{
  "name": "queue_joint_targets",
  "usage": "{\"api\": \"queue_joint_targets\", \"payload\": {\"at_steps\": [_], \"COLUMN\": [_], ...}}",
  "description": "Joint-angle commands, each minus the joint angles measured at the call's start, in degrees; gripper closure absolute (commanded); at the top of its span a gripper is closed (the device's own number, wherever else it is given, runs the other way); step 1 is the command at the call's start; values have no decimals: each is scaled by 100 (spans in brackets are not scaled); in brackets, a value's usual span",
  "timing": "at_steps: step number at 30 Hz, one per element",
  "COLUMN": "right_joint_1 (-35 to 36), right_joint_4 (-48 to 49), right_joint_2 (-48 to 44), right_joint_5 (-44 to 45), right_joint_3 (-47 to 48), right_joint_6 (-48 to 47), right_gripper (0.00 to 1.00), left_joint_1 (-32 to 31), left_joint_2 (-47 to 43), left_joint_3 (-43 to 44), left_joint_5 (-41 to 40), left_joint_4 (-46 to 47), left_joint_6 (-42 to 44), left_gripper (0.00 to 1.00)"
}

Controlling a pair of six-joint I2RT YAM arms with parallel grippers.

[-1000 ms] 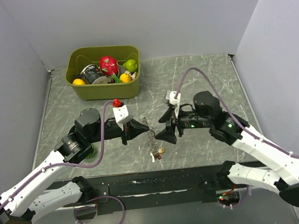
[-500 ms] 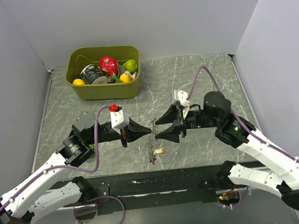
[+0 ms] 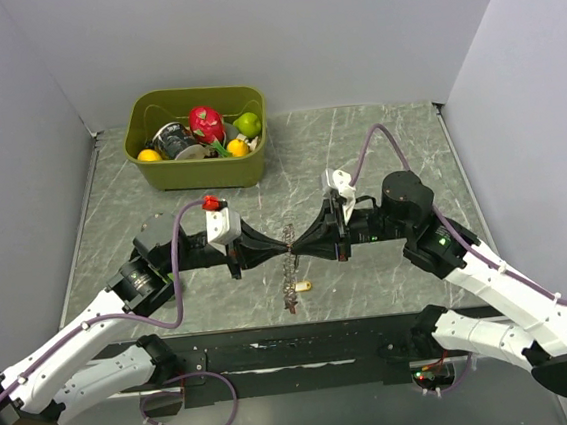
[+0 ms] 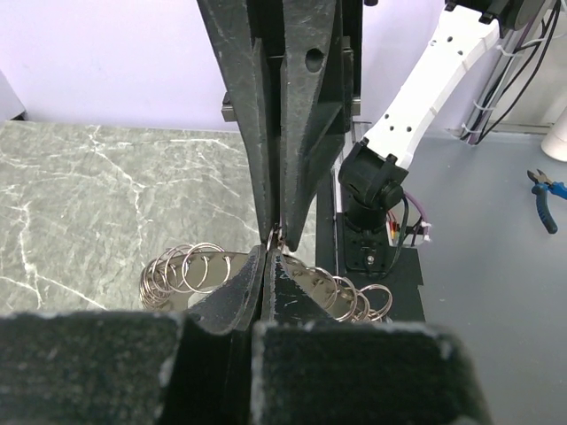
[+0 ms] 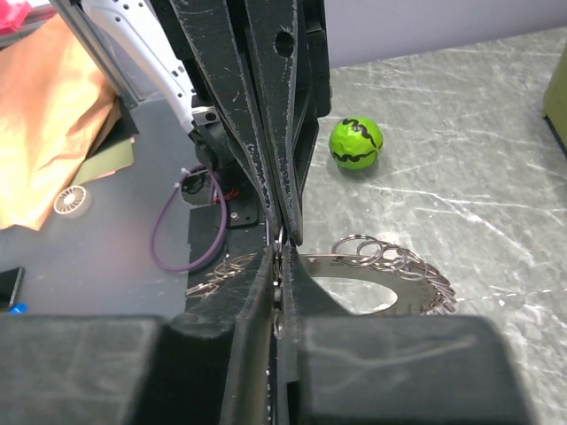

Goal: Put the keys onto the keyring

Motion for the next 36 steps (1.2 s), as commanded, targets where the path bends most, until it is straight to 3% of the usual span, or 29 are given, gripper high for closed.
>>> {"api": "queue_joint_targets", "payload": {"at_steps": [1, 3, 8, 11, 14, 17, 18, 22, 26, 36], "right_joint_1": [-18, -18, -18, -27, -27, -35, -27, -27, -27, -27], "right_joint_4": [103, -2, -511, -1003, -1522, -2005, -2137, -2665, -3087, -3598], "right_joint_2": [72, 64, 116, 195, 309, 459, 555, 810, 1056, 1399], "right_joint_5": [-23, 73, 381, 522, 654, 724, 733, 655, 619, 549], "right_joint_3": [275, 301, 556, 810, 1074, 1347, 1495, 1804, 2094, 2314], "right_joint_6": [44, 0, -419, -754, -1097, -1414, -1493, -1801, -2100, -2347], "right_gripper": [96, 100, 100, 100, 100, 100, 100, 100, 100, 100], "left_joint_1": [-22, -22, -22, -22, -22, -22, -22, -22, -21, -13], "left_joint_2": [-85, -94, -76, -50, -41, -15, 3, 196, 608, 1418], "left_joint_3": [158, 175, 325, 518, 738, 966, 1097, 1467, 1889, 2795], "left_joint_5": [103, 86, -63, -160, -239, -371, -467, -363, -178, 112], "left_joint_4": [494, 442, 21, -515, -1008, -1481, -1588, -2203, -2748, -3865], "left_joint_6": [-87, -87, 27, 255, 554, 757, 783, 1090, 1302, 1794], "left_gripper": [99, 99, 98, 92, 81, 61, 45, 28, 25, 37]}}
